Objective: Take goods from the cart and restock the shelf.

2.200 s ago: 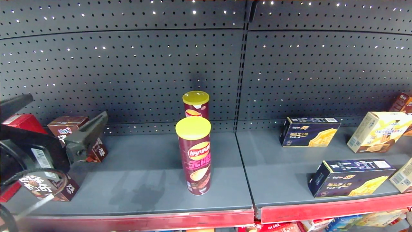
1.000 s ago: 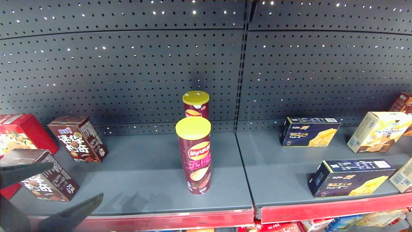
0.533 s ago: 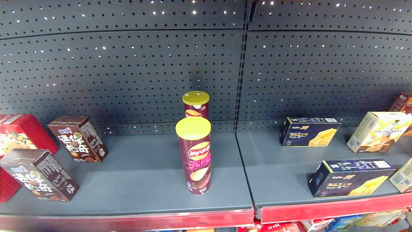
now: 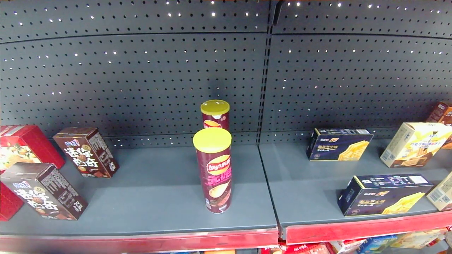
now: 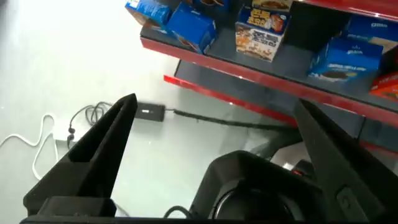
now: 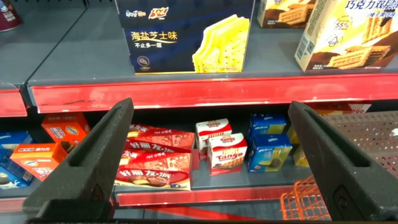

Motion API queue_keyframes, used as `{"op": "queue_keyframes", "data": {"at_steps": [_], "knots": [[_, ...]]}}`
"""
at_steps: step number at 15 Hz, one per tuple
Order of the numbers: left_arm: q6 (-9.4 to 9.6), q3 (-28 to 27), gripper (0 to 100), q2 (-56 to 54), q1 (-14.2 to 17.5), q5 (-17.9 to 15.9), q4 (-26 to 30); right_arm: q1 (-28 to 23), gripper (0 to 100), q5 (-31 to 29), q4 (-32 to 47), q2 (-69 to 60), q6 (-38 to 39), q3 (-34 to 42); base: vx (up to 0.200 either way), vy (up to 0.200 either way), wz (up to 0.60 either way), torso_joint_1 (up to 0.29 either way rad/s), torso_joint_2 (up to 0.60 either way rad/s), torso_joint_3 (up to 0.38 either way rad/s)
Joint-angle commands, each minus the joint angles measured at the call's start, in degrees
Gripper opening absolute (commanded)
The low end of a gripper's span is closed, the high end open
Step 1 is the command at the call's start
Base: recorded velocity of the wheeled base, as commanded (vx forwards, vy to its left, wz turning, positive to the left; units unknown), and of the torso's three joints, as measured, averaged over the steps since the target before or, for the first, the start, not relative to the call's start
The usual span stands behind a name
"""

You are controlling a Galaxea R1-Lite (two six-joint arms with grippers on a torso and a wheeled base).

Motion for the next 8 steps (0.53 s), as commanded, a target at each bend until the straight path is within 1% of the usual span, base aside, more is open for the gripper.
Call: {"op": "queue_keyframes", "data": {"at_steps": [1, 2, 3, 4, 5, 6, 7, 8], "knots": [[-3.22, 1.5, 100, -1.3, -0.2, 0.8, -0.7, 0.0, 100, 0.0, 0.0, 0.0, 0.0, 0.0, 0.000, 0.000, 0.00, 0.000, 0.00, 0.000], [-4.89, 1.7, 100, -1.5, -0.3, 2.2, -0.9, 0.0, 100, 0.0, 0.0, 0.0, 0.0, 0.0, 0.000, 0.000, 0.00, 0.000, 0.00, 0.000], [-2.96, 2.3, 100, -2.8, -1.5, 2.4, -1.9, 0.0, 100, 0.0, 0.0, 0.1, 0.0, 0.0, 0.000, 0.000, 0.00, 0.000, 0.00, 0.000], [-1.20, 5.2, 100, -6.7, -4.7, 1.7, -7.8, 0.0, 100, 0.0, 0.0, 0.1, 0.0, 0.0, 0.000, 0.000, 0.00, 0.000, 0.00, 0.000], [-1.12, 6.2, 100, -7.5, -5.3, 1.2, -9.8, 0.0, 100, 0.0, 0.0, 0.1, 0.0, 0.0, 0.000, 0.000, 0.00, 0.000, 0.00, 0.000], [0.11, 11.3, 100, -11.2, -8.8, -4.5, -21.0, 0.0, 100, 0.0, 0.0, 0.0, 0.0, 0.0, 0.000, 0.000, 0.00, 0.000, 0.00, 0.000], [1.78, 12.7, 100, -12.7, -10.4, -5.5, -24.3, 0.0, 100, 0.0, 0.0, 0.0, 0.0, 0.0, 0.000, 0.000, 0.00, 0.000, 0.00, 0.000], [2.31, 12.9, 100, -14.4, -12.1, -6.3, -24.9, 0.0, 100, 0.0, 0.0, 0.1, 0.0, 0.0, 0.000, 0.000, 0.00, 0.000, 0.00, 0.000]]}}
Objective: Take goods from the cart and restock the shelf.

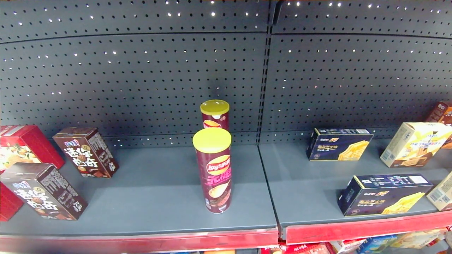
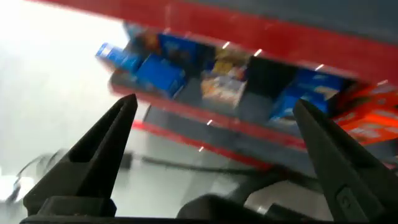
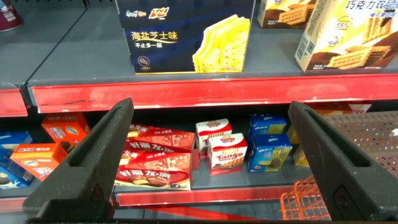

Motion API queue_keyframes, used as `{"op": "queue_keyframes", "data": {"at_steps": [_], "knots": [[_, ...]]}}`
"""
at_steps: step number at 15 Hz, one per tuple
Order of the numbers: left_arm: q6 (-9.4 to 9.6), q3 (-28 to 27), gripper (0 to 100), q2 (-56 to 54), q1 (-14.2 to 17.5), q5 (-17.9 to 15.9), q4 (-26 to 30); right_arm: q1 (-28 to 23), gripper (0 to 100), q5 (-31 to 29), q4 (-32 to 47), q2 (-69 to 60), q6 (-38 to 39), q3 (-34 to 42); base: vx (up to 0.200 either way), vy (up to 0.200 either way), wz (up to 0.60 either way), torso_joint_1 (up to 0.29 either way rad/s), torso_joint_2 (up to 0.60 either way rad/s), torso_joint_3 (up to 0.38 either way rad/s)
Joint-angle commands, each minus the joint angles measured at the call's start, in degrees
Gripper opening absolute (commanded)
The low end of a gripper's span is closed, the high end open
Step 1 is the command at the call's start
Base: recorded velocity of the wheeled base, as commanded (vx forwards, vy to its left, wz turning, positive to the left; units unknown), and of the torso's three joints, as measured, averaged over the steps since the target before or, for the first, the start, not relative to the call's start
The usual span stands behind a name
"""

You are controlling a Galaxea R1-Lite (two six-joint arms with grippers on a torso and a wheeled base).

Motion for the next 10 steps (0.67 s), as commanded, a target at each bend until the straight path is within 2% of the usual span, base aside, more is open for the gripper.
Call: {"op": "queue_keyframes", "data": {"at_steps": [1, 2, 4, 5, 6, 7, 8, 9, 10], "knots": [[1.18, 3.9, 100, -7.4, -4.6, -5.0, -3.0, 0.0, 100, 0.0, 0.0, 0.1, 0.0, 0.0, 0.000, 0.000, 0.00, 0.000, 0.00, 0.000], [0.65, 3.9, 100, -9.5, -4.5, -8.0, -3.3, 0.0, 100, 0.0, 0.0, 0.1, 0.0, 0.0, 0.000, 0.000, 0.00, 0.000, 0.00, 0.000], [-2.78, 4.2, 100, -12.0, -3.8, -14.1, -4.8, 0.0, 100, 0.0, 0.0, 0.1, 0.0, 0.0, 0.000, 0.000, 0.00, 0.000, 0.00, 0.000], [-6.65, 5.1, 100, -13.4, -3.4, -17.3, -7.0, 0.0, 100, 0.0, 0.0, 0.1, 0.0, 0.0, 0.000, 0.000, 0.00, 0.000, 0.00, 0.000], [-9.20, 5.7, 100, -13.7, -3.2, -18.3, -9.5, 0.0, 100, 0.0, 0.0, 0.0, 0.0, 0.0, 0.000, 0.000, 0.00, 0.000, 0.00, 0.000], [-9.63, 5.8, 100, -13.7, -3.2, -18.4, -9.8, 0.0, 100, 0.0, 0.0, 0.1, 0.0, 0.0, 0.000, 0.000, 0.00, 0.000, 0.00, 0.000], [-10.69, 6.3, 100, -13.7, -3.1, -21.8, -10.5, 0.0, 100, 0.0, 0.0, 0.1, 0.0, 0.0, 0.000, 0.000, 0.00, 0.000, 0.00, 0.000], [-9.63, 6.7, 100, -13.7, -3.1, -25.1, -11.4, 0.0, 100, 0.0, 0.0, 0.1, 0.0, 0.0, 0.000, 0.000, 0.00, 0.000, 0.00, 0.000], [-5.94, 7.5, 100, -13.7, -3.1, -27.9, -12.6, 0.0, 100, 0.0, 0.0, 0.1, 0.0, 0.0, 0.000, 0.000, 0.00, 0.000, 0.00, 0.000]]}}
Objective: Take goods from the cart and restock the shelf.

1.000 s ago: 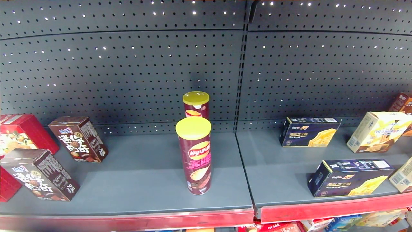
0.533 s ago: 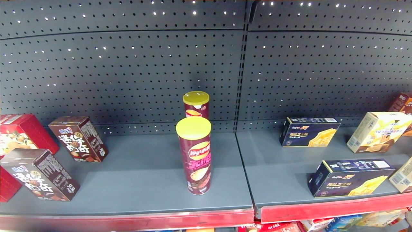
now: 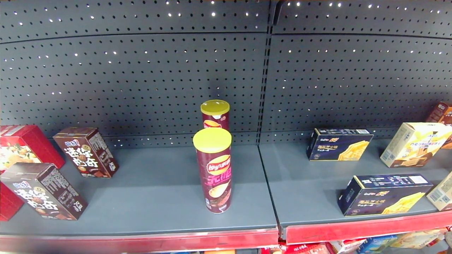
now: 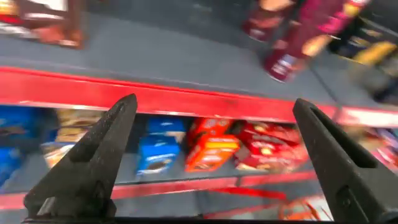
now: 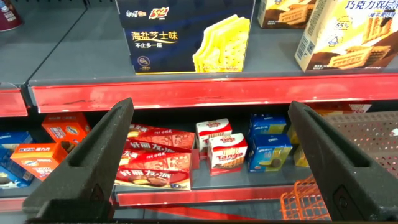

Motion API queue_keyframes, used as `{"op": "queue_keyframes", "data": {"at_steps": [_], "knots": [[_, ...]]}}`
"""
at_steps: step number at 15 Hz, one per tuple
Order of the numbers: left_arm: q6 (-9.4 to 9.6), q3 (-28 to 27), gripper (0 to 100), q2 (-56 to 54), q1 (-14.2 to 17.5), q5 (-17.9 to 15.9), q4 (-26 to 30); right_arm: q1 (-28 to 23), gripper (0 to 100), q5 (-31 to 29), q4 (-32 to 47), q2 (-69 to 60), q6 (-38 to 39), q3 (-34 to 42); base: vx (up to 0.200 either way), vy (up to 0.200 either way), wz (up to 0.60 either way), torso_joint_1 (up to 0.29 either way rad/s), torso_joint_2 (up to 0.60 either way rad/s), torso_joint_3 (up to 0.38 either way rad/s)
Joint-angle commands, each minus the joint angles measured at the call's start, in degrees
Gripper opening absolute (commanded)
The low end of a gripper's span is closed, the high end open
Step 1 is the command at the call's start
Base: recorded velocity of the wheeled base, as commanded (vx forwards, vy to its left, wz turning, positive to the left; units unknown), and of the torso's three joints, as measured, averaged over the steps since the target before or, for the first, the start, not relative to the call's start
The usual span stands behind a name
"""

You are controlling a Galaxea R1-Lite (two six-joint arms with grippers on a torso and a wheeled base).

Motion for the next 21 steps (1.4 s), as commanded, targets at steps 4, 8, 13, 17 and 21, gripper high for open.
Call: {"op": "queue_keyframes", "data": {"at_steps": [4, 8, 13, 17, 21], "knots": [[21.11, 1.8, 100, -0.1, 2.8, -11.2, -2.1, 0.0, 100, 0.0, 0.0, 0.0, 0.0, 0.0, 0.000, 0.000, 0.00, 0.000, 0.00, 0.000], [17.24, 1.5, 100, 0.3, 8.0, 13.1, 3.2, 0.0, 100, 0.0, 0.0, 0.0, 0.0, 0.0, 0.000, 0.000, 0.00, 0.000, 0.00, 0.000], [18.29, 1.7, 100, -3.0, 10.6, 8.6, 1.9, 0.0, 100, 0.0, 0.0, 0.1, 0.0, 0.0, 0.000, 0.000, 0.00, 0.000, 0.00, 0.000], [19.17, 1.7, 100, -6.0, 11.3, 7.3, 2.0, 0.0, 100, 0.0, 0.0, 0.1, 0.0, 0.0, 0.000, 0.000, 0.00, 0.000, 0.00, 0.000], [17.50, 1.7, 100, -6.0, 11.3, 7.8, 2.0, 0.0, 100, 0.0, 0.0, 0.1, 0.0, 0.0, 0.000, 0.000, 0.00, 0.000, 0.00, 0.000]]}}
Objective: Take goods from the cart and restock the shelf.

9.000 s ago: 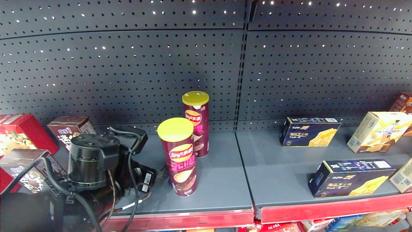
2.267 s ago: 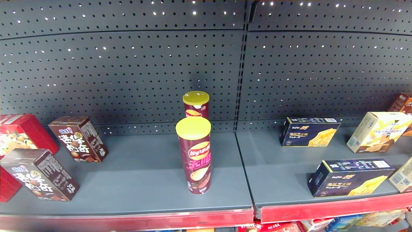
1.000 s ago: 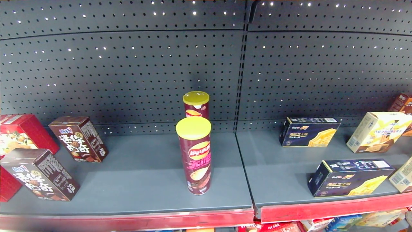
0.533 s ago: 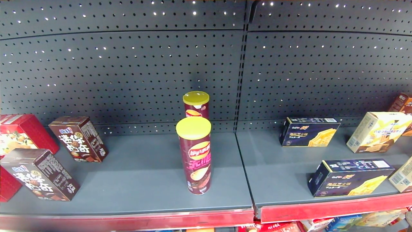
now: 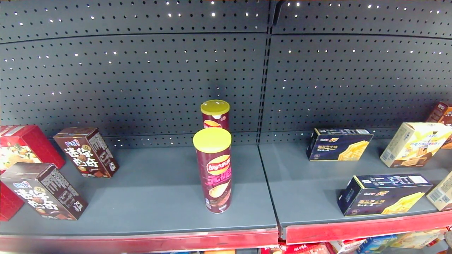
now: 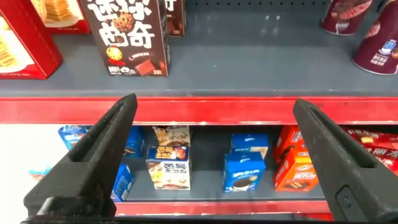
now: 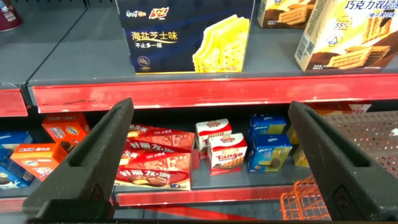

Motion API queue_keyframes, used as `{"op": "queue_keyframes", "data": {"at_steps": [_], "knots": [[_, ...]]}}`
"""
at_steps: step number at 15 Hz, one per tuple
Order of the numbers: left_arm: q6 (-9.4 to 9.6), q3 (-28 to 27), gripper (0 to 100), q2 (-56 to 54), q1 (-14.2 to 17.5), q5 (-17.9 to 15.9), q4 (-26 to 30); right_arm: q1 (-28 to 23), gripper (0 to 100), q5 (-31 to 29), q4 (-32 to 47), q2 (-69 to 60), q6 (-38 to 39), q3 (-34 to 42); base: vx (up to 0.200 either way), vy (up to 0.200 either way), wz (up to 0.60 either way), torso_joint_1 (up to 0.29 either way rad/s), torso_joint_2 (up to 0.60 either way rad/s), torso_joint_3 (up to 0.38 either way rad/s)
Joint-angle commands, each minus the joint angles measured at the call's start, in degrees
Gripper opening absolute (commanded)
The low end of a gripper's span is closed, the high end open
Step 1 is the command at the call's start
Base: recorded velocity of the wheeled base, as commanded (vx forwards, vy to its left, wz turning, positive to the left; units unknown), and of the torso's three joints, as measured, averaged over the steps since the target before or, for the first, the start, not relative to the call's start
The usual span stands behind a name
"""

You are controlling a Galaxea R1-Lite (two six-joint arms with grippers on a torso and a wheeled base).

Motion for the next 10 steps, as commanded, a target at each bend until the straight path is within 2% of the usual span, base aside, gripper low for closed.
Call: {"op": "queue_keyframes", "data": {"at_steps": [1, 10], "knots": [[0.02, -0.1, 100, -0.2, 0.0, 0.0, 0.0, 0.0, 100, 0.0, 0.0, 0.1, 0.0, 0.0, 0.000, 0.000, 0.00, 0.000, 0.00, 0.000], [0.02, -0.1, 100, -0.2, 0.0, -0.1, -0.1, 0.0, 100, 0.0, 0.0, 0.1, 0.0, 0.0, 0.000, 0.000, 0.00, 0.000, 0.00, 0.000]]}}
